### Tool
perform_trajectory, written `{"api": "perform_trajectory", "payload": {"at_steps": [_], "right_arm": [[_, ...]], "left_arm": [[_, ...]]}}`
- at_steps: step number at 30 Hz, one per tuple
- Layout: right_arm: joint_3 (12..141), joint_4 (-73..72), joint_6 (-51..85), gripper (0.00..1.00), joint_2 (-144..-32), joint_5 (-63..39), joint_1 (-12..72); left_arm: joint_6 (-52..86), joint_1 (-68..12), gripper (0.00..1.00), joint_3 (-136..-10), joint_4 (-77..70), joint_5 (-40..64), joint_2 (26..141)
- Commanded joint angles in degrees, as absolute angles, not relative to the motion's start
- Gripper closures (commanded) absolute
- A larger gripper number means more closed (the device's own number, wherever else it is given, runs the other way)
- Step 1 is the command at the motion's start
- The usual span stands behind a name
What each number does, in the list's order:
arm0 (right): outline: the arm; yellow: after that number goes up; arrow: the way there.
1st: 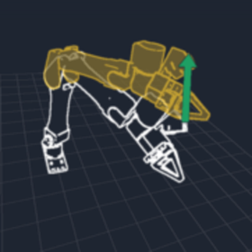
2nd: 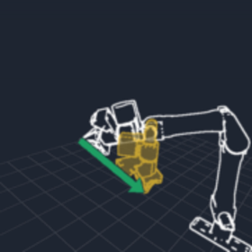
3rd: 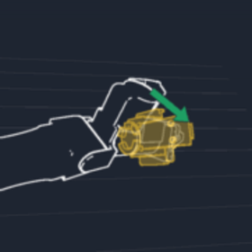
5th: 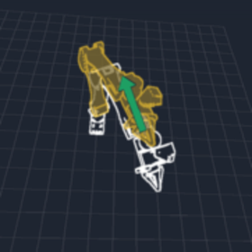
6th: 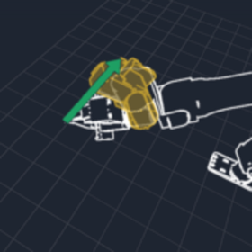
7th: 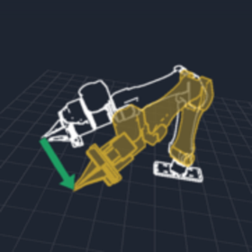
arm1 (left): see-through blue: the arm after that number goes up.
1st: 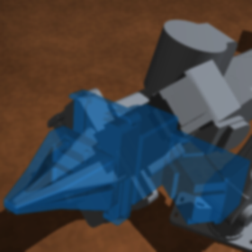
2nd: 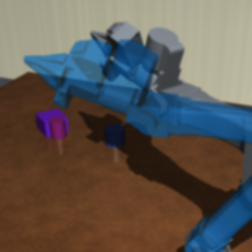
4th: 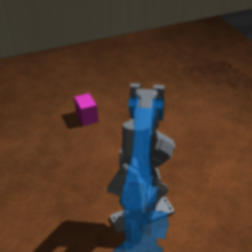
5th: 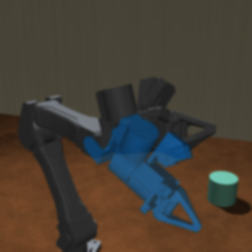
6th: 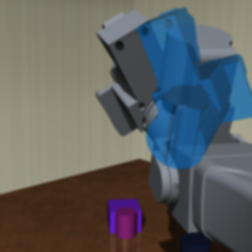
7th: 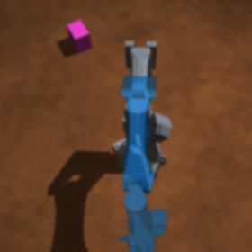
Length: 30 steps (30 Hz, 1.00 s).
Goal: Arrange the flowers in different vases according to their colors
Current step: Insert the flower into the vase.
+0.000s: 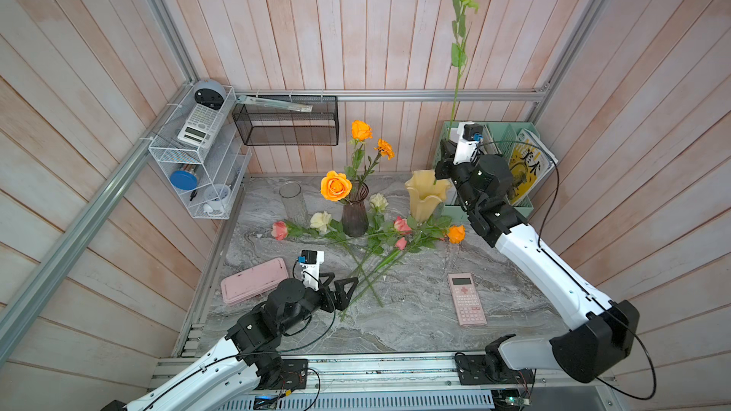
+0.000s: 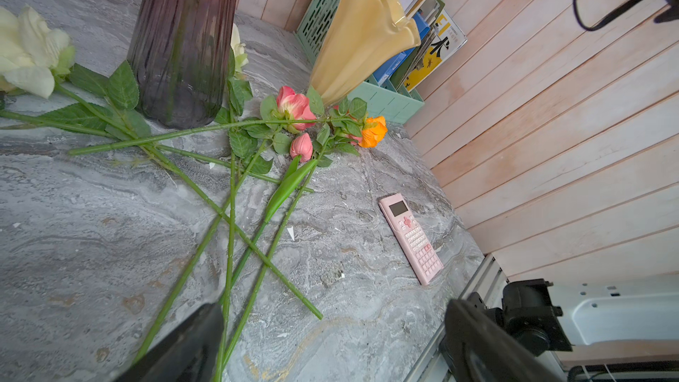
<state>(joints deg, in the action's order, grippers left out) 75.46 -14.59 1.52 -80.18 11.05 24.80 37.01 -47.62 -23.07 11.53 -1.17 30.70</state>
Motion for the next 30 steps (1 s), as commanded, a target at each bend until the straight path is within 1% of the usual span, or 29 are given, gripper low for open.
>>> {"api": "perform_trajectory", "payload": {"at_steps": [1,10,18,20,26,27,28,30], "right_arm": [[74.49,-20.83,-0.64,1.00,-83.08,13.27,23.16],[68.25,-27.85,-0.07,1.00,-88.67,14.71,21.45],[57.11,-32.44,2.58,0.99,-83.96,15.20,21.52],[55.05,-32.43,2.80,0.91,-82.38,15.51,21.62],[50.16,-32.31,4.30,0.78,-78.27,16.23,21.71],[49.81,-31.87,4.48,0.74,-77.82,16.15,21.69],[49.63,-31.51,4.55,0.67,-77.46,16.08,21.71],[49.28,-30.77,4.82,0.59,-76.84,16.66,21.63]], "left_arm": [[36.32,-47.37,0.00,-21.71,9.97,-2.68,30.84],[35.60,-47.28,0.00,-20.79,8.03,-3.60,34.03],[35.68,-47.20,0.00,-20.14,5.64,-3.88,35.71],[35.77,-47.20,0.00,-20.13,5.49,-4.06,35.83],[35.86,-47.14,0.00,-20.49,5.45,-3.89,35.85],[36.03,-47.14,0.00,-20.54,5.38,-3.81,35.77],[36.04,-47.11,0.00,-20.49,5.34,-3.79,35.75],[36.21,-47.12,0.00,-20.48,5.51,-3.73,35.67]]}}
